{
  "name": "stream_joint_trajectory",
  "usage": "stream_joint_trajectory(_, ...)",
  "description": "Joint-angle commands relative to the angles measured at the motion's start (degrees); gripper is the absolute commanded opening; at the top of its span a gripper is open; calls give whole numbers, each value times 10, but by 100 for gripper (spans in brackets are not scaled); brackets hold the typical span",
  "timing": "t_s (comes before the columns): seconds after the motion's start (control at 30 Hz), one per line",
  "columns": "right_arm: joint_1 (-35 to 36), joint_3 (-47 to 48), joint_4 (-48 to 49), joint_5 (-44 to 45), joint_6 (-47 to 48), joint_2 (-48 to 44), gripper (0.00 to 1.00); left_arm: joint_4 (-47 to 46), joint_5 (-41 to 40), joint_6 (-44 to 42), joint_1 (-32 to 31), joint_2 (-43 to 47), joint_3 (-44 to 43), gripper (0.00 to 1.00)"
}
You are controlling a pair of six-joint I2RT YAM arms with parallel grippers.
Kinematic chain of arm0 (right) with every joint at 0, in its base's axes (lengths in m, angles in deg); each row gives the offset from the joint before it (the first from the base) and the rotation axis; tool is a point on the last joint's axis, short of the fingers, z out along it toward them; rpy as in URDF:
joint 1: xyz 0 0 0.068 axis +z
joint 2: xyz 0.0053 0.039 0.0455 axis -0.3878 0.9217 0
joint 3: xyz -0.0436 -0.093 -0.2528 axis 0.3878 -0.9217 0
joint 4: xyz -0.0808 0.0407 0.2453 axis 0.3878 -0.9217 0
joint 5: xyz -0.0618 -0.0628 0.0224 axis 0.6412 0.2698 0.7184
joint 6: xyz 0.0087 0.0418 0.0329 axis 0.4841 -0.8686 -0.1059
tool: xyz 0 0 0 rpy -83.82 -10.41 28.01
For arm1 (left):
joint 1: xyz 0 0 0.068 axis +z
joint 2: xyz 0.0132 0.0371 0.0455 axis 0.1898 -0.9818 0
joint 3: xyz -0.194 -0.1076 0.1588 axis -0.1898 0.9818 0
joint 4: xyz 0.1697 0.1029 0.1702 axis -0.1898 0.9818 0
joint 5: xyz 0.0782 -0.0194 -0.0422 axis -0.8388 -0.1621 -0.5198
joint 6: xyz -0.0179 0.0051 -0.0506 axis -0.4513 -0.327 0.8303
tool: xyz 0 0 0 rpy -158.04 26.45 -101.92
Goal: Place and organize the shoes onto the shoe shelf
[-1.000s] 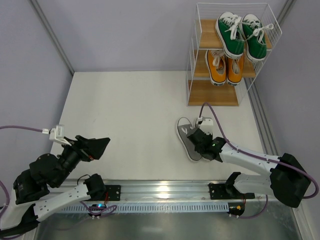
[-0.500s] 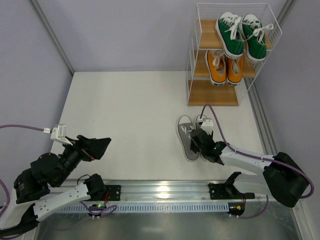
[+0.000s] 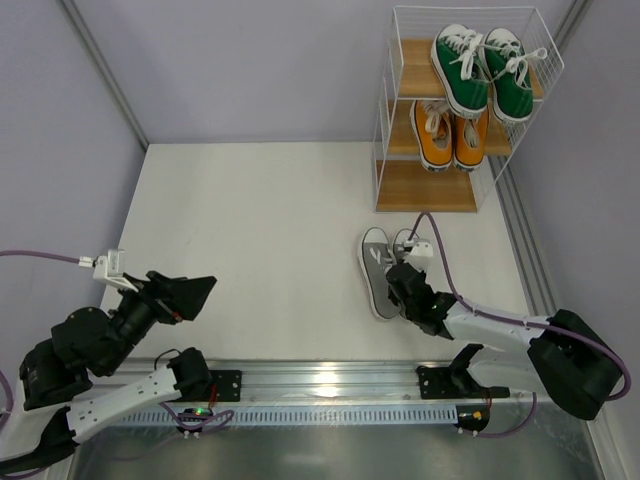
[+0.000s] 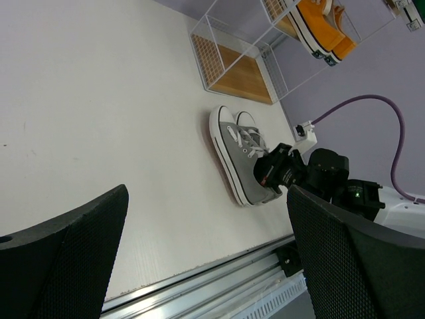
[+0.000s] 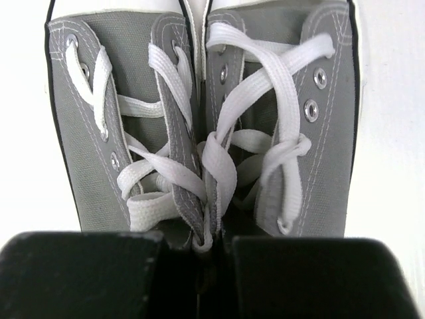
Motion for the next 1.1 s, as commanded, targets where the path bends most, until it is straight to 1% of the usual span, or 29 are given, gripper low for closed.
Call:
stream_joint_trajectory(0.0,-3,-20,12,53,-33,-49,4,5,-5,-6,-1,-14,-13,100)
stream_joint_trajectory(0.03,-2,-18,-1,82,-30,-100,4,4,-4,-5,-1,-15,-11,100)
stream_joint_trajectory(0.07,-1,-16,-26,95,-25,-123,4,2,-3,-6,-1,-18,-10,100)
stream_joint_trajectory(0.17,-2,9,-58,166,15,-198,4,-14,1,-5,-1,-19,2,100)
stream_joint_trajectory(0.23,-6,39,-85,210,53,-207,4,-29,4,-5,-1,-18,17,100)
stream_joint_trajectory(0.27,-23,50,-91,209,70,-204,4,-36,6,-4,-2,-21,22,100)
stream_joint_trajectory(0.33,-52,79,-112,188,88,-174,4,-49,9,-4,-1,-21,31,100)
stream_joint_trajectory(0.37,-80,84,-104,161,95,-161,4,-60,11,-4,-1,-25,40,100)
stream_joint_trajectory(0.4,-90,85,-96,148,101,-143,4,-66,11,-4,-1,-26,44,100)
stream_joint_trajectory(0.5,-131,84,-24,107,134,-116,4,-81,12,-6,-1,-35,51,100)
stream_joint_trajectory(0.57,-154,89,17,88,164,-82,4,-88,11,-8,-1,-41,52,100)
stream_joint_trajectory(0.67,-192,99,121,45,212,-27,4,-95,10,-11,-1,-53,53,100)
stream_joint_trajectory(0.7,-203,105,135,18,220,-14,4,-96,10,-11,-1,-55,53,100)
stream_joint_trajectory(0.77,-233,129,161,-5,231,25,4,-97,5,-11,-1,-60,50,100)
stream_joint_trajectory(0.93,-292,167,219,-64,253,83,4,-92,-7,-11,-1,-68,44,100)
stream_joint_trajectory(1.07,-316,194,248,-103,264,120,4,-91,-18,-10,-1,-77,42,100)
